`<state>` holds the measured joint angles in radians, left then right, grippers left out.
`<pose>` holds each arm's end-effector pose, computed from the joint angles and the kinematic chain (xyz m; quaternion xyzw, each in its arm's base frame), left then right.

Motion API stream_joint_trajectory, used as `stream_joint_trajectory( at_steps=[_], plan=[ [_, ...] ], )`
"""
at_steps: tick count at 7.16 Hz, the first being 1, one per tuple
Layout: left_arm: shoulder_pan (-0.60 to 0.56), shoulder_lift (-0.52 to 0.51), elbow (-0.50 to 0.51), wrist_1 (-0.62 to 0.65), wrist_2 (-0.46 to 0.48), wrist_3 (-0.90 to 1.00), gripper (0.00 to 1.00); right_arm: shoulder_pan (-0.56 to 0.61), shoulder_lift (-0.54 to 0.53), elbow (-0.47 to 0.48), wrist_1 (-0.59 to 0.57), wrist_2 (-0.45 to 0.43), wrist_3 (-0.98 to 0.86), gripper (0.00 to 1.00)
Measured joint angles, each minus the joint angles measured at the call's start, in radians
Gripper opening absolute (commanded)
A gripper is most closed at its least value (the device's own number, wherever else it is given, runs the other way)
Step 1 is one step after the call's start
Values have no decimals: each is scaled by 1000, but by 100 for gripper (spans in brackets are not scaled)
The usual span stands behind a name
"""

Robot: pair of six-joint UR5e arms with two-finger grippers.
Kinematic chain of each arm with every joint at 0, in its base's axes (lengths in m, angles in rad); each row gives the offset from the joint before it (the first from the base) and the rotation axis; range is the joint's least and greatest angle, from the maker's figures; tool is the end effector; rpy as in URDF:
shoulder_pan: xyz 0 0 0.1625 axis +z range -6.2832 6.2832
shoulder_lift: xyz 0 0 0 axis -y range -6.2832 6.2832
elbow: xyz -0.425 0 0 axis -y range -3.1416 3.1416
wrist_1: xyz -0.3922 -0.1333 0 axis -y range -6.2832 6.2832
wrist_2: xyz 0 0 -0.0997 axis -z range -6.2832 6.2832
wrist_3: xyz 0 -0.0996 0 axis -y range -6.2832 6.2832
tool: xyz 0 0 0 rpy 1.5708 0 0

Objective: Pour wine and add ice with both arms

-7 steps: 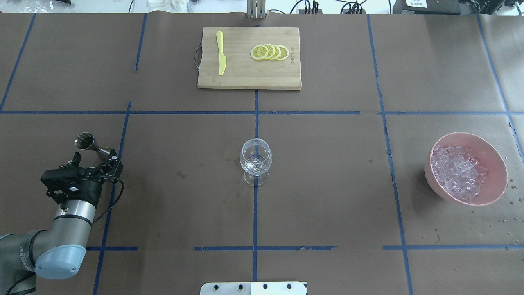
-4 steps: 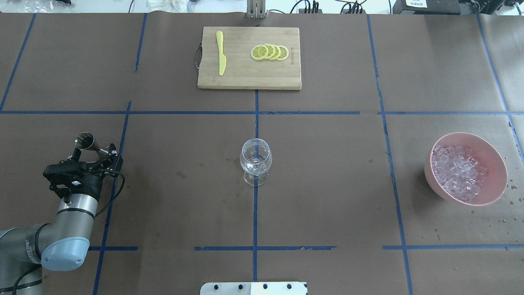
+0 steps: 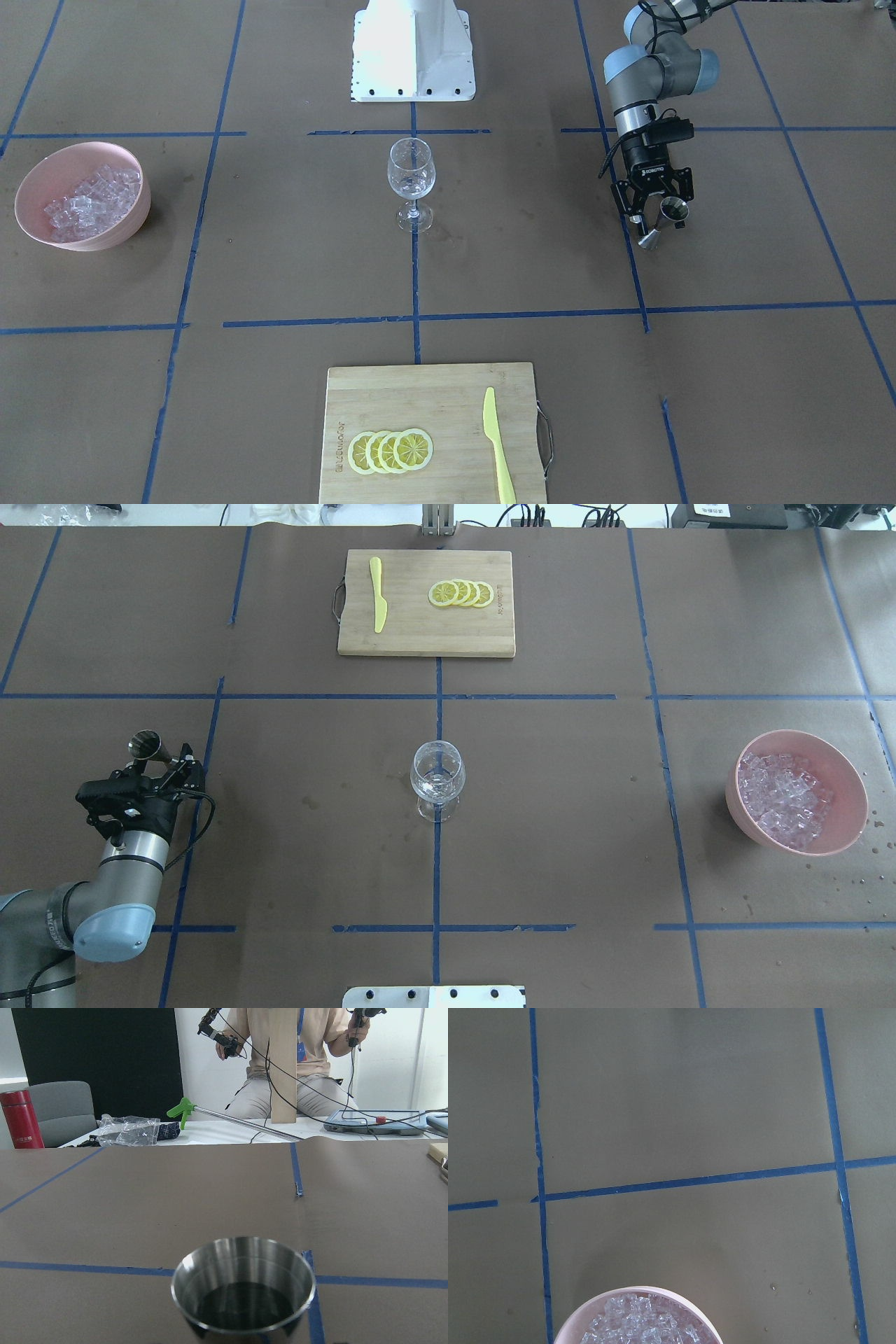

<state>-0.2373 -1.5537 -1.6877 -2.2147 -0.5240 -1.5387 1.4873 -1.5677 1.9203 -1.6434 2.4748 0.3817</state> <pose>0.4248 -0.3286 0.5175 0.5037 0.2493 -0.2633 0.7841 0.0146 -0.4851 0.4837 0.0225 -0.4498 0.0721 0.8899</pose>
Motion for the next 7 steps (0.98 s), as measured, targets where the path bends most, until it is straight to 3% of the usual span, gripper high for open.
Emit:
stream_joint_trajectory(
  at_steps=[3, 7],
  plan=[
    [-4, -6, 15, -1, -6, -1, 53, -2, 0, 0, 1, 0, 0, 100],
    [-8, -17, 19, -1, -32, 0, 15, -2, 0, 2, 1, 1, 0, 100]
  ],
)
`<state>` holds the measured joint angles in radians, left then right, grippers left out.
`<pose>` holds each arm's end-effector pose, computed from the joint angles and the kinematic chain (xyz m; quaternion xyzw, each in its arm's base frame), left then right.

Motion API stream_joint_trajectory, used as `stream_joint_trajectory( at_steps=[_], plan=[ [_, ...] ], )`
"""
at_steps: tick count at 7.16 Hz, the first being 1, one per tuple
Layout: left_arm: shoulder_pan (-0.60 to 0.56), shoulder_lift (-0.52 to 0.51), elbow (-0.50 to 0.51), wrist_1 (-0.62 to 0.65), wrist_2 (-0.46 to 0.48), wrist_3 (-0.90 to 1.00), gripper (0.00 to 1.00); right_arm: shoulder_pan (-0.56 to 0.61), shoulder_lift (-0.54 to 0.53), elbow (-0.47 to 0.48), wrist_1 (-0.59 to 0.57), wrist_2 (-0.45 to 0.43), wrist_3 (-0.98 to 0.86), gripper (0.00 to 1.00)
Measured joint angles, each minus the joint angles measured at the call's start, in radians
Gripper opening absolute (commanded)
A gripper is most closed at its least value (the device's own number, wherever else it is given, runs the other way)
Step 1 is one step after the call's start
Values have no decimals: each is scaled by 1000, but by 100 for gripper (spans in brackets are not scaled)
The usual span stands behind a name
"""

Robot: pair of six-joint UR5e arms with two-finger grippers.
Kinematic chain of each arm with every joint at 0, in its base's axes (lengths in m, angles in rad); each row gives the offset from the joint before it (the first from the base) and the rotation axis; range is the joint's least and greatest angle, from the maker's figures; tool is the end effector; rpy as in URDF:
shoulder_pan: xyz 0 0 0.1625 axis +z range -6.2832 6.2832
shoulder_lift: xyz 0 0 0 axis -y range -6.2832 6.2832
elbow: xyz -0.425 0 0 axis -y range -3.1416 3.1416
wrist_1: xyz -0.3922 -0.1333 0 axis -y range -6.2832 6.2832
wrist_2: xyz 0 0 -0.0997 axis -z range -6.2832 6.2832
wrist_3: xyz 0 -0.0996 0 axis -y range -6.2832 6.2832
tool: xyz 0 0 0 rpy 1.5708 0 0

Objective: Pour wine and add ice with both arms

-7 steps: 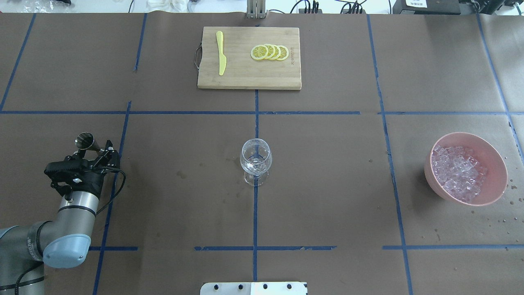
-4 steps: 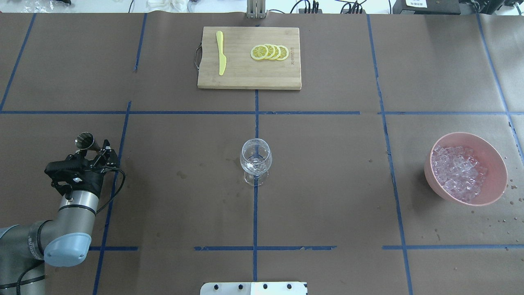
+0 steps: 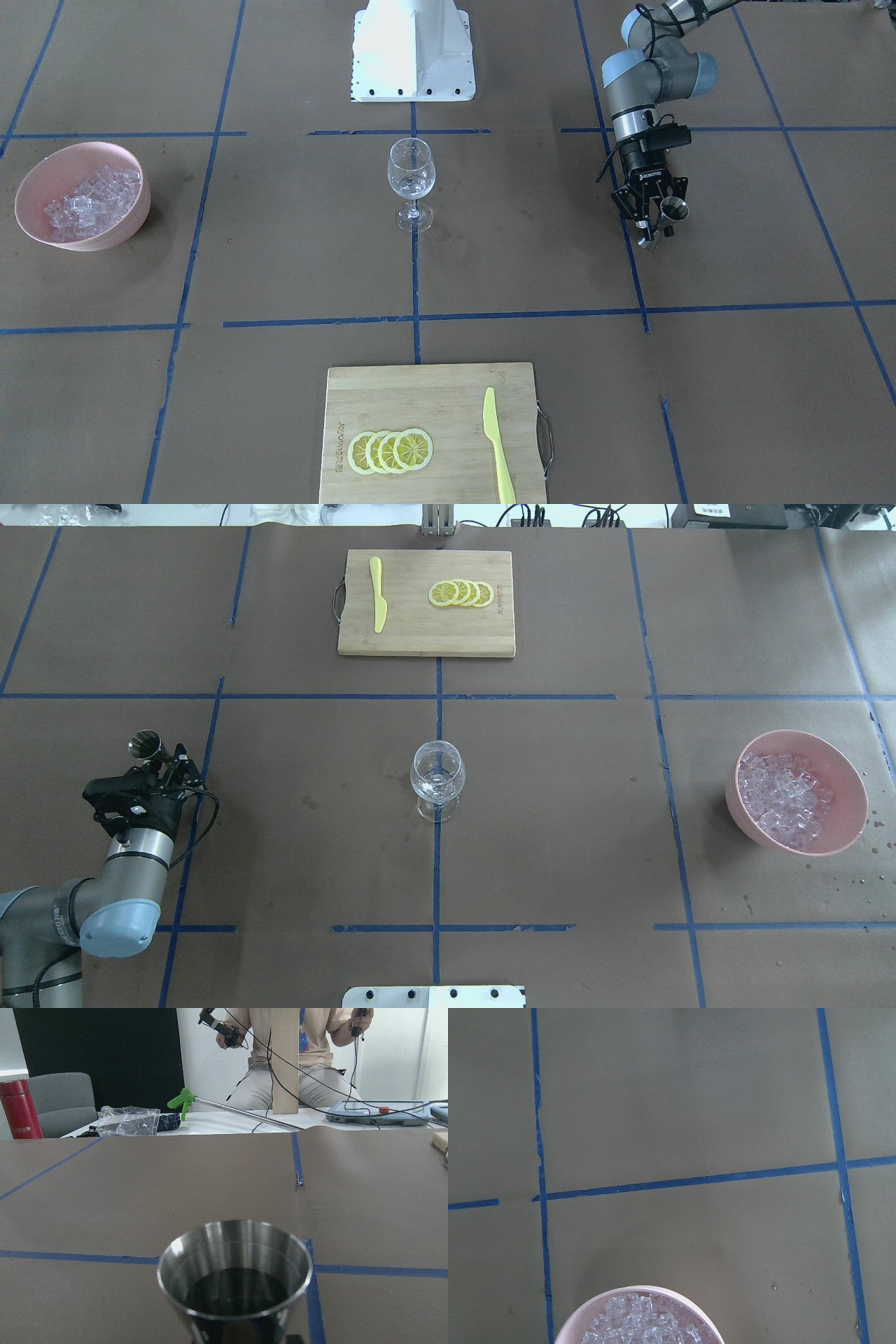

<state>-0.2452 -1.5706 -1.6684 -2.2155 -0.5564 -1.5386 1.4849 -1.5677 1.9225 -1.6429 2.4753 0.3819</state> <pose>0.4315 -0.3326 0.5207 0.4921 0.2513 -0.2617 0.7913 0.0134 -0.4849 0.4826 0.0230 -0.4502 0.0704 0.8898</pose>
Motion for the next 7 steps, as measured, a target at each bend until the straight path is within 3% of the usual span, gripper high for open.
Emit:
stream_joint_trajectory(
  at_steps=[1, 4, 7],
  plan=[
    [-3, 0, -2, 0, -5, 0, 0, 0, 0, 2, 0, 0, 0, 100],
    [-37, 2, -49, -10, -8, 58, 0, -2, 1, 4, 0, 1, 9, 100],
    [-80, -6, -89, -156, -7, 221, 0, -27, 7, 16, 1, -21, 14, 100]
  ],
)
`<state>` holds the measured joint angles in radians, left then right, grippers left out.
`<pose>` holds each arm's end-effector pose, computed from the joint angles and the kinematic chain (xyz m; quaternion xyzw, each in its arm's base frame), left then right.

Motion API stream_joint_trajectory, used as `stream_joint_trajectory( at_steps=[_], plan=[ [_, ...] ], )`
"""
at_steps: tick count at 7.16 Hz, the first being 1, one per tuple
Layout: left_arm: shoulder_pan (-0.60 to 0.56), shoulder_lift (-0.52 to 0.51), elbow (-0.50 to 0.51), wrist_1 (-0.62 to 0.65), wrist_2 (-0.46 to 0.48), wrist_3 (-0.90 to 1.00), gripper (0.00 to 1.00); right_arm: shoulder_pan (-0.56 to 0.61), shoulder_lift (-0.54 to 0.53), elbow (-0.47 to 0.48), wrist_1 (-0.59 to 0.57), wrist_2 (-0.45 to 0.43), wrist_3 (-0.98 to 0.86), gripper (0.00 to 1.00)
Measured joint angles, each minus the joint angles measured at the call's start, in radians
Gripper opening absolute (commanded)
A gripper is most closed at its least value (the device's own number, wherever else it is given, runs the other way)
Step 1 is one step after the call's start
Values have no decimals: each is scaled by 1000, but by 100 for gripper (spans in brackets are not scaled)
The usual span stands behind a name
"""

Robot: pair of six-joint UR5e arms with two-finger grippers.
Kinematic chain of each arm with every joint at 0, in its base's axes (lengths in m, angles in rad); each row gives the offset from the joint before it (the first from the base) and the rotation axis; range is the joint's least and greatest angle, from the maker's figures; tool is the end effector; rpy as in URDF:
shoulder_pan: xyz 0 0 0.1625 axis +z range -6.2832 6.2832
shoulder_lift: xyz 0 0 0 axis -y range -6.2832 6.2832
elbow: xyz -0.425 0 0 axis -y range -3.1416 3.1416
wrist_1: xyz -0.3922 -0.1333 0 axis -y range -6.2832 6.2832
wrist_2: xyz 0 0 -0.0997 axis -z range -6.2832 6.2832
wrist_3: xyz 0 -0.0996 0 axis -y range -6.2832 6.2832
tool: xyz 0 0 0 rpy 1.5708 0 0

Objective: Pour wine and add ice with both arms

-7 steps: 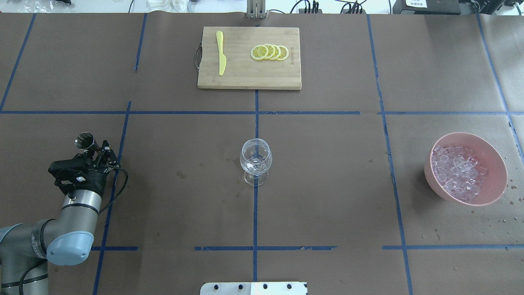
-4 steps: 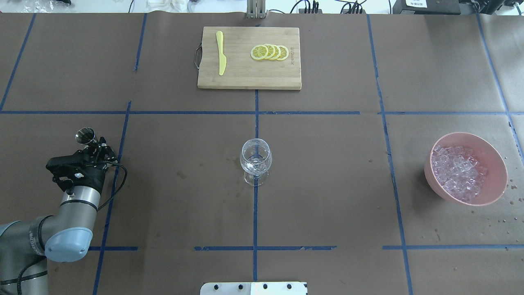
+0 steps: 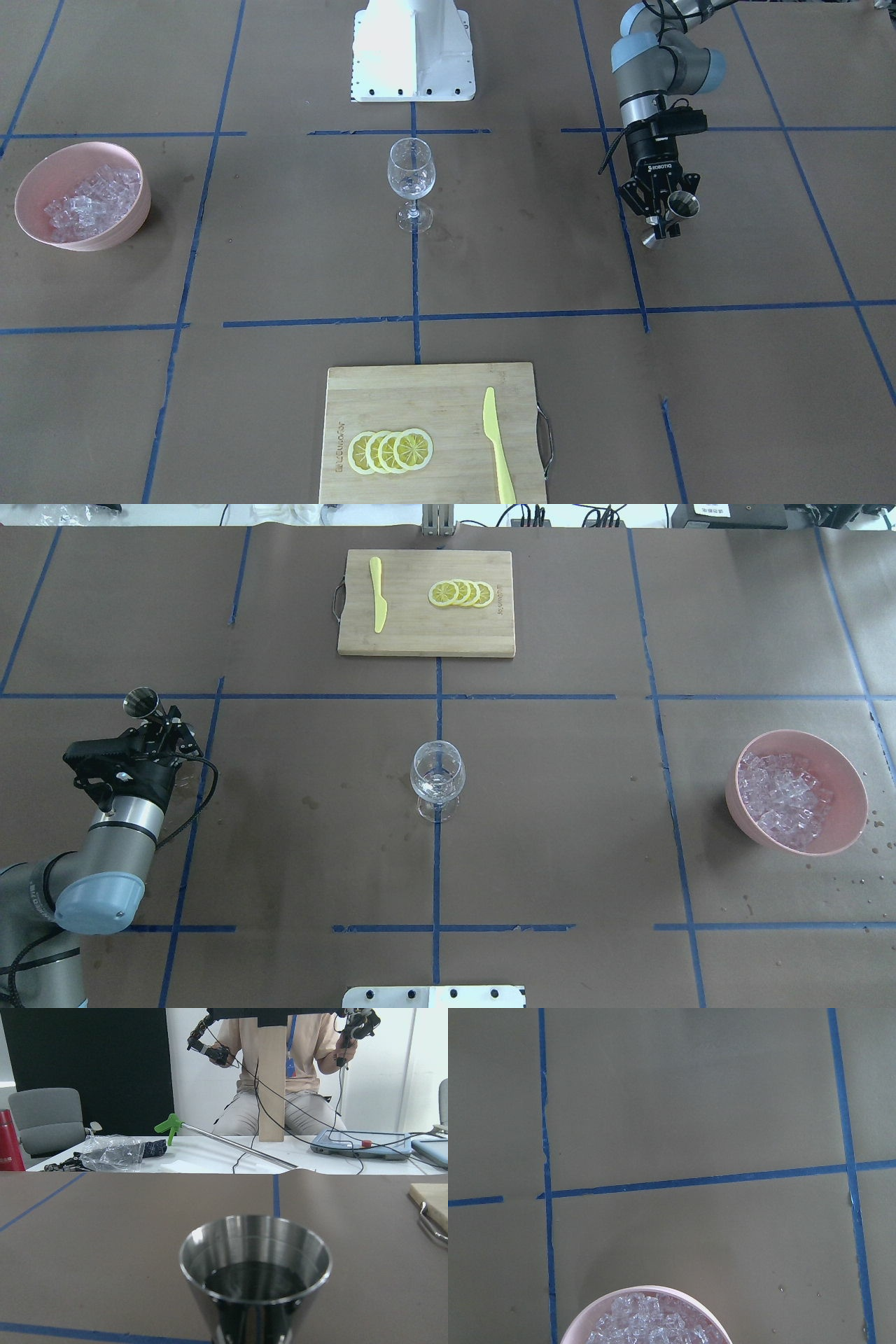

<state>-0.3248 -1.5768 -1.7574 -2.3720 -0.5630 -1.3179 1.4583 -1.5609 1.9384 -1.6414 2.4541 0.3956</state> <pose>0.3916 -0.3614 0.4579 0.5258 0.2793 -0.2577 0.7610 0.0018 -0.4862 0.4730 0.0276 -0.4436 0.0614 0.8937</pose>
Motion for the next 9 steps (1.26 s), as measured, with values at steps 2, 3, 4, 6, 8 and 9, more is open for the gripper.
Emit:
stream_joint_trajectory(
  at_steps=[2, 3, 4, 6, 8, 9],
  plan=[
    [-9, -11, -7, -122, 0, 101, 0, -29, 1, 33, -1, -40, 12, 100],
    [-16, -26, -17, -152, 0, 157, 0, -55, 1, 55, -1, -63, 38, 100],
    [-23, -40, -23, -163, 0, 227, 0, -82, 1, 74, 0, -86, 68, 100],
    [-33, -84, -28, -169, 0, 395, 0, -119, 0, 97, 0, -121, 99, 100],
    [-33, -141, -64, -168, -9, 487, 0, -131, -5, 114, 0, -132, 105, 100],
    [-32, -152, -102, -166, -26, 519, 0, -134, -6, 125, 0, -138, 106, 100]
  ],
)
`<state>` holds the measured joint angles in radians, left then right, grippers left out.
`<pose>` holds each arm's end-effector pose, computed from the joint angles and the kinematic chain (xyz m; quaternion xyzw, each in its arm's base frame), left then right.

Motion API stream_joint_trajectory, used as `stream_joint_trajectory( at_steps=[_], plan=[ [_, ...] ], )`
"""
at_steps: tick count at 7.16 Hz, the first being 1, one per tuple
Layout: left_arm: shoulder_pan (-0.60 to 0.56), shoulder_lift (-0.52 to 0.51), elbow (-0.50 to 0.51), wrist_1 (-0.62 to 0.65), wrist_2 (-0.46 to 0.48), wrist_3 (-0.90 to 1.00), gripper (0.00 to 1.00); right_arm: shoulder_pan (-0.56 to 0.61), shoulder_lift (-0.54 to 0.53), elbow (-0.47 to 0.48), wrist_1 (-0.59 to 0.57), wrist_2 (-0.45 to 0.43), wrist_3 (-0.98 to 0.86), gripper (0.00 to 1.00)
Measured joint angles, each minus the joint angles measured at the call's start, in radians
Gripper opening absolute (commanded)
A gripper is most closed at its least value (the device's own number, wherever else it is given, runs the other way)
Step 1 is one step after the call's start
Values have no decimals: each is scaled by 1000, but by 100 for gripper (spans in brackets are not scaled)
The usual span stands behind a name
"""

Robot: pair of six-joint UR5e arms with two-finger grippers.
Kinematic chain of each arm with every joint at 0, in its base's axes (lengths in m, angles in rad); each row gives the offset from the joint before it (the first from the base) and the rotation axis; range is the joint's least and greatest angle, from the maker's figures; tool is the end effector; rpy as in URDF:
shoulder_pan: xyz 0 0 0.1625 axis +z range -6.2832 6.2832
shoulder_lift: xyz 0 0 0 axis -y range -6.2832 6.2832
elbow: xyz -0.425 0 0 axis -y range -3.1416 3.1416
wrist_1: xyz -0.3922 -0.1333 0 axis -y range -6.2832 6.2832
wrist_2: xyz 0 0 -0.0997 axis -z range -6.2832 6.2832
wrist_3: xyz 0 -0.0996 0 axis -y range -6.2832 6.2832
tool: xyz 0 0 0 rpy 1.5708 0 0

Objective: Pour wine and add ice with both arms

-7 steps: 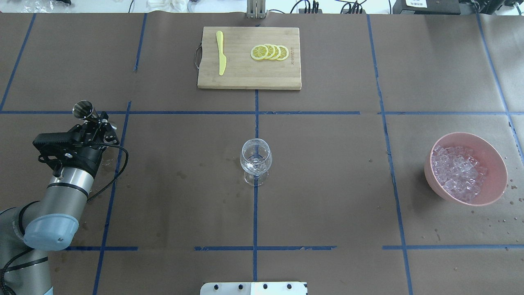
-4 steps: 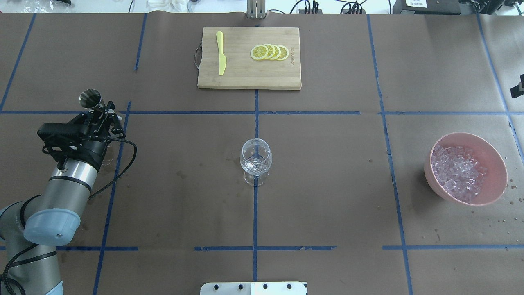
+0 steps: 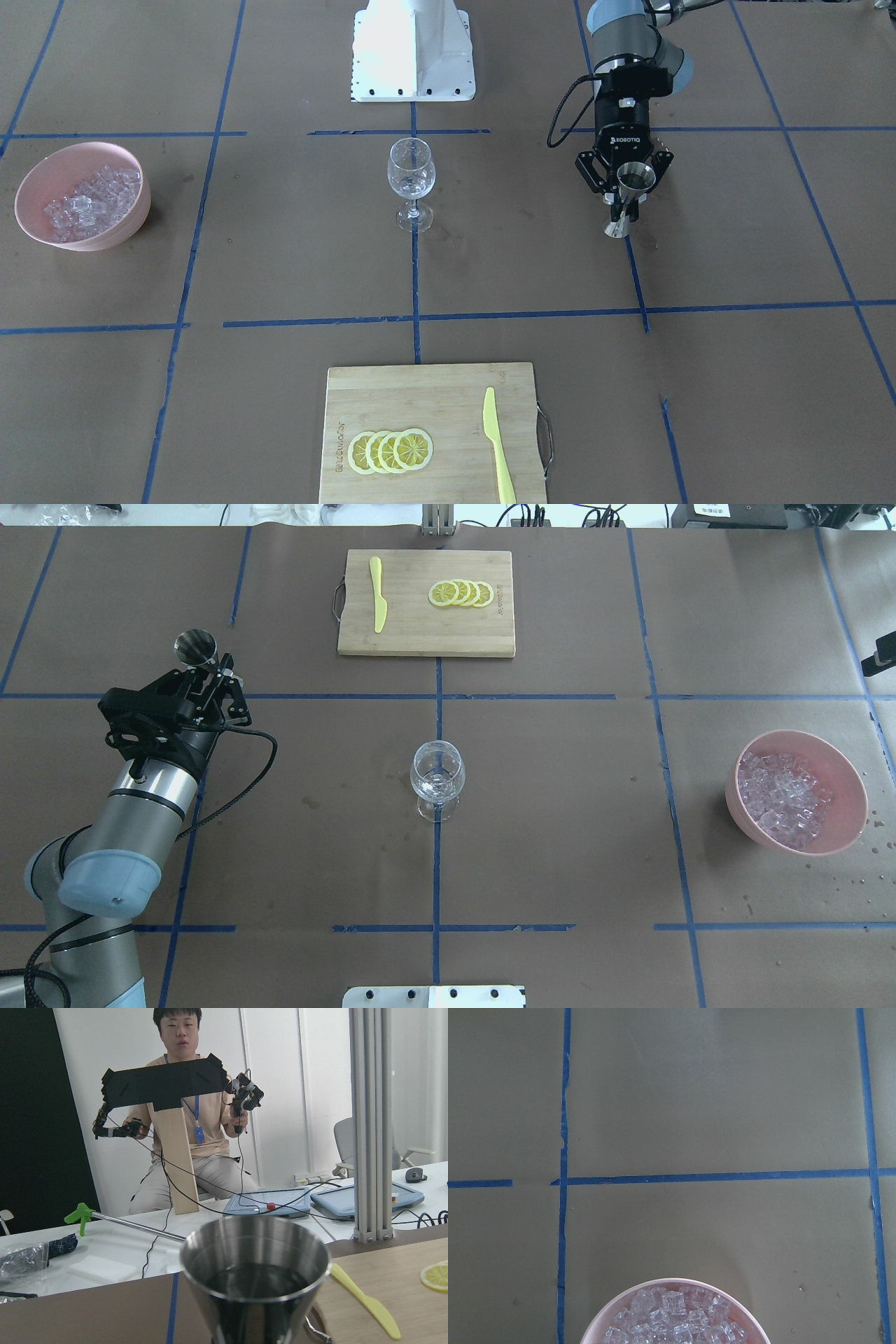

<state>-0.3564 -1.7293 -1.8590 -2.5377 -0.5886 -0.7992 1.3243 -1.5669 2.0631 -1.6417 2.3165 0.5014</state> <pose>0.3848 -0.3739 0.3229 0.6092 0.2923 -0.1615 0.7193 -0.0504 -0.4695 0.4263 0.0529 -0.4033 0.0395 0.9127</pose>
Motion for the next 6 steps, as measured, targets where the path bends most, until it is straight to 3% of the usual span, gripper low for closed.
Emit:
stream_joint_trajectory(
  at_steps=[3, 6],
  plan=[
    [5, -7, -100, 37, -105, 39, 0, -6, 4, 8, -4, 12, 3, 100],
    [12, -75, -165, 230, -150, 41, 0, -7, 7, 11, -4, 18, 21, 100]
  ],
)
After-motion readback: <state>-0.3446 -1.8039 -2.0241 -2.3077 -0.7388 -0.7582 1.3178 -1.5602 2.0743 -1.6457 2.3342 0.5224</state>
